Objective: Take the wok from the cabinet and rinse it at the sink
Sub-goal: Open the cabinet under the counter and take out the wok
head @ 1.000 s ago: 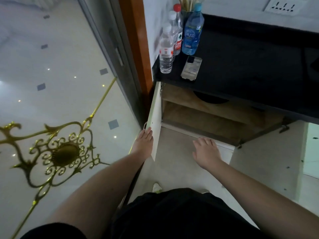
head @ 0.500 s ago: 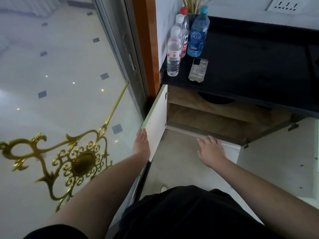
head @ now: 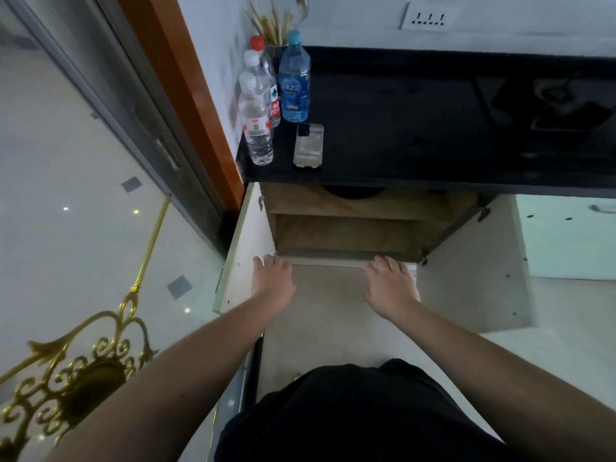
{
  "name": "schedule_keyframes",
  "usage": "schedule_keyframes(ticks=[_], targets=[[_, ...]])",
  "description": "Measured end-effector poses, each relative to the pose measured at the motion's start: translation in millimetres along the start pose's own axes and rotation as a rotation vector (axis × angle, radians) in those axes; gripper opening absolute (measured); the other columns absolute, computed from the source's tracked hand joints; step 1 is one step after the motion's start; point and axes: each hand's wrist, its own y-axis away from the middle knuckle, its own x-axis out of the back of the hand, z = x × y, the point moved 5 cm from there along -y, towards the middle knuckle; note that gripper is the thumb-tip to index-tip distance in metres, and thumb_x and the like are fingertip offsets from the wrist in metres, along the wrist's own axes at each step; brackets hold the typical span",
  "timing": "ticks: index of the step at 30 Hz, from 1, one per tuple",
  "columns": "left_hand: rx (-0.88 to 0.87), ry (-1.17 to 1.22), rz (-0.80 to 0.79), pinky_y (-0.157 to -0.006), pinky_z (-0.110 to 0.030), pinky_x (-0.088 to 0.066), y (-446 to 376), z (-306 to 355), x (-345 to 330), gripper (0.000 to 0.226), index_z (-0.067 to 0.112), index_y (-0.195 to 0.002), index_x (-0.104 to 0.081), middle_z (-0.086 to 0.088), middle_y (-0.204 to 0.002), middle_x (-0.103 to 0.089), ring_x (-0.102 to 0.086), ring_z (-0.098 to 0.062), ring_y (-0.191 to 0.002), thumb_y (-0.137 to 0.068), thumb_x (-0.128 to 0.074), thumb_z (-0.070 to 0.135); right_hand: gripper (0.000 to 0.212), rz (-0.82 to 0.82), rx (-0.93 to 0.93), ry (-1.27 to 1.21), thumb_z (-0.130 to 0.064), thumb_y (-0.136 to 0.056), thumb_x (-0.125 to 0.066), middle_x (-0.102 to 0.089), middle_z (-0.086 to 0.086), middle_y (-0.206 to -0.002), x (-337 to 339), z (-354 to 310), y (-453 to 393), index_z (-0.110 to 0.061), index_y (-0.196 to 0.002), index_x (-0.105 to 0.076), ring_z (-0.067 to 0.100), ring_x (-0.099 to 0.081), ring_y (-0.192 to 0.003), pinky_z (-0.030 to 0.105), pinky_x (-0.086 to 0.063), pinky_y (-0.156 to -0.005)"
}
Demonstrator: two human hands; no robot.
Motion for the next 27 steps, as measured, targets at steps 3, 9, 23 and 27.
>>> schedule_keyframes(ticks=[3, 9, 23, 27], targets=[[-0.095, 0.097, 0.115, -0.104, -0.047, -0.034, -10, 26, 23, 0.049, 0.014, -0.135, -0.045, -0.013, -0.134, -0.051, -0.044, -0.03, -0.125, -0.099, -0.025, 0.04, 0.058, 0.035, -0.051, -0.049, -0.031, -0.096, -0.04, -0.026, 0.01, -0.156, 5, 20, 8, -0.017, -0.15, -0.023, 0.028, -0.02, -0.144, 0.042, -0.018, -0.117], [-0.279, 0.194, 0.259, -0.113, -0.049, -0.027, -21, 84, 91, 0.061, 0.018, -0.15, -0.026, -0.011, -0.153, -0.034, -0.029, -0.03, -0.141, -0.099, -0.02, 0.051, 0.06, 0.11, -0.159, -0.072, -0.039, -0.098, -0.037, -0.022, 0.007, -0.158, 15, 60, 23, -0.018, -0.152, -0.018, 0.026, -0.02, -0.145, 0.04, -0.018, -0.118], [-0.259, 0.171, 0.249, -0.117, -0.045, -0.017, -76, 149, 149, 0.065, 0.023, -0.153, -0.017, -0.006, -0.16, -0.02, -0.016, -0.025, -0.148, -0.098, -0.015, 0.057, 0.066, 0.178, -0.185, -0.231, -0.045, -0.098, -0.037, -0.016, 0.005, -0.161, 34, 146, -26, -0.018, -0.154, -0.012, 0.023, -0.012, -0.148, 0.038, -0.011, -0.12], [-0.196, 0.202, 0.217, -0.117, -0.043, -0.017, -98, 159, 153, 0.065, 0.024, -0.153, -0.017, -0.005, -0.16, -0.019, -0.016, -0.024, -0.148, -0.098, -0.017, 0.057, 0.066, 0.165, -0.148, -0.26, -0.045, -0.099, -0.035, -0.014, 0.005, -0.161, 31, 161, -57, -0.018, -0.154, -0.011, 0.022, -0.011, -0.149, 0.038, -0.009, -0.12]])
